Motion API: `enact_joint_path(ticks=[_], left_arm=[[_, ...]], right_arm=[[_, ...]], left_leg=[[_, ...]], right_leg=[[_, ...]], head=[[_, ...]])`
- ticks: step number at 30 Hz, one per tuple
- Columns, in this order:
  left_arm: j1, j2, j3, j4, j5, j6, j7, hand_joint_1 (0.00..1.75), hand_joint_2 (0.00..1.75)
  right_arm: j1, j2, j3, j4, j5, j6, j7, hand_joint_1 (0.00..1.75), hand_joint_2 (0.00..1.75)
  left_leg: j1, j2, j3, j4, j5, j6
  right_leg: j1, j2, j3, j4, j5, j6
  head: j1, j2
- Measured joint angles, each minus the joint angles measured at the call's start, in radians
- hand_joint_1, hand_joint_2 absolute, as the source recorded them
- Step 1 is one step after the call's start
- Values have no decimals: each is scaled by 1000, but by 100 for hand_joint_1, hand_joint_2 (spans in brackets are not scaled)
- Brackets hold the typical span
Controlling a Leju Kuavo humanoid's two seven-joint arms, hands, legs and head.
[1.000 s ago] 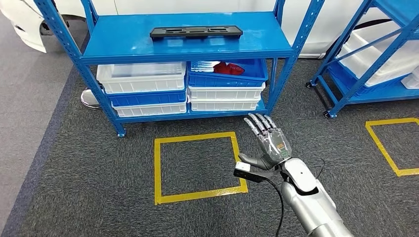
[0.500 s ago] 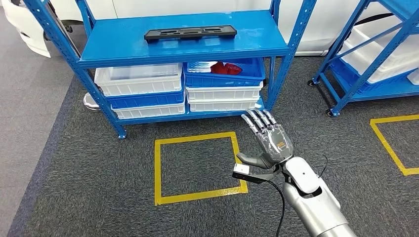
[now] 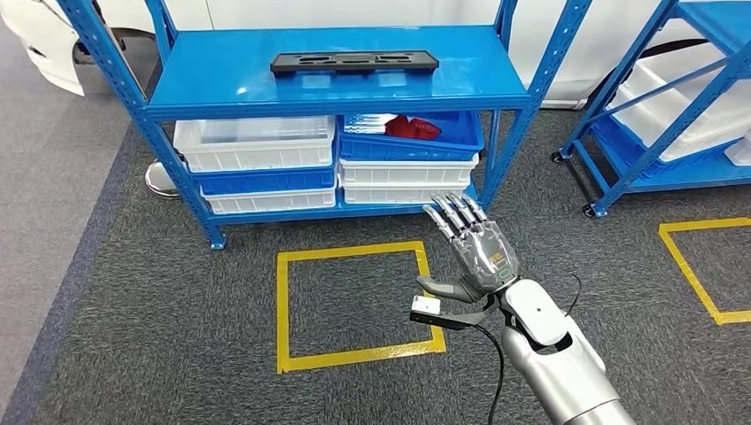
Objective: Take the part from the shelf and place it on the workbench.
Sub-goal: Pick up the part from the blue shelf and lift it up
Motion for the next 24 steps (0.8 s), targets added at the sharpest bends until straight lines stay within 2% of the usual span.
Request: enact_joint_path(ticks=[1,2,3,5,6,7,9,11,12,13,15,16,17,18,19,21,22,23,24], left_arm=[[1,0,0,0,0,0,0,0,0],[2,0,0,0,0,0,0,0,0],[3,0,0,0,0,0,1,0,0],[4,-1,0,0,0,0,1,0,0],[3,-2,0,0,0,0,1,0,0],[2,-3,0,0,0,0,1,0,0],[1,-5,0,1,0,0,3,0,0],[0,-5,0,1,0,0,4,0,0],[-2,-6,0,1,0,0,5,0,0],[-5,-6,0,1,0,0,5,0,0],[-5,-5,0,1,0,0,6,0,0],[-3,-5,0,1,0,0,7,0,0],[-1,-5,0,1,0,0,8,0,0],[0,-5,0,1,0,0,9,0,0],[0,-5,0,1,0,0,9,0,0],[2,-4,0,1,-1,0,10,0,0],[2,-3,0,1,-1,0,11,0,0],[2,-3,0,1,-2,0,11,0,0],[2,-2,0,1,-2,0,12,0,0]], right_arm=[[2,0,1,0,1,0,0,0,0],[3,0,3,0,1,1,0,0,0],[4,0,4,0,2,1,0,0,0],[4,0,5,0,2,1,0,0,0],[3,0,6,0,1,1,0,0,0],[3,0,6,0,1,2,0,0,0],[5,-1,8,0,1,2,0,0,0],[6,-1,9,-3,1,2,0,0,0],[5,-1,9,-4,1,2,0,0,0],[5,-1,10,-6,1,2,0,0,0],[7,-1,11,-6,1,3,0,0,0],[9,-1,11,-6,1,3,0,0,0],[12,-1,11,-6,1,4,0,0,0],[13,-1,11,-6,1,5,0,0,0],[14,-1,12,-6,1,5,0,0,0],[16,0,12,-5,1,8,0,0,0],[17,1,12,-5,1,10,0,0,0],[17,1,13,-6,1,12,0,0,0],[17,1,13,-7,0,14,0,0,0]], left_leg=[[0,0,5,0,-5,0],[-1,-1,12,0,-11,-1],[-1,-1,22,0,-19,-2],[-1,-2,44,-1,-36,-6],[0,-2,51,-2,-42,-10],[0,-1,55,-4,-48,-15],[-1,0,65,-6,-53,-25],[-2,1,67,14,-54,-34],[-2,2,50,49,-56,-37],[-1,2,18,106,-63,-41],[2,2,-68,232,-104,-48],[2,2,-104,272,-128,-50],[2,2,-128,282,-140,-52],[2,2,-137,260,-130,-52],[2,2,-133,209,-93,-50],[-1,2,-117,81,25,-40],[-3,2,-112,39,68,-34],[-6,2,-111,17,90,-28],[-8,2,-111,12,88,-23]], right_leg=[[0,0,-32,41,-7,0],[0,0,-47,47,7,-1],[1,0,-41,14,42,-5],[4,0,6,-119,132,-16],[9,-1,25,-175,152,-22],[15,-2,36,-210,162,-30],[23,-2,43,-233,149,-44],[17,0,66,-247,148,-54],[13,0,80,-253,143,-59],[11,-1,94,-257,137,-62],[11,-1,117,-259,119,-66],[11,0,129,-259,108,-66],[11,2,144,-259,97,-66],[11,3,160,-259,85,-65],[11,4,178,-258,72,-63],[12,5,205,-256,47,-56],[14,6,212,-254,36,-51],[15,7,215,-251,28,-45],[15,8,218,-249,24,-38]], head=[[0,0],[0,0],[0,0],[0,0],[0,0],[0,0],[0,0],[0,0],[0,0],[0,0],[0,0],[0,0],[0,0],[0,0],[0,0],[0,0],[0,0],[0,0],[0,0]])
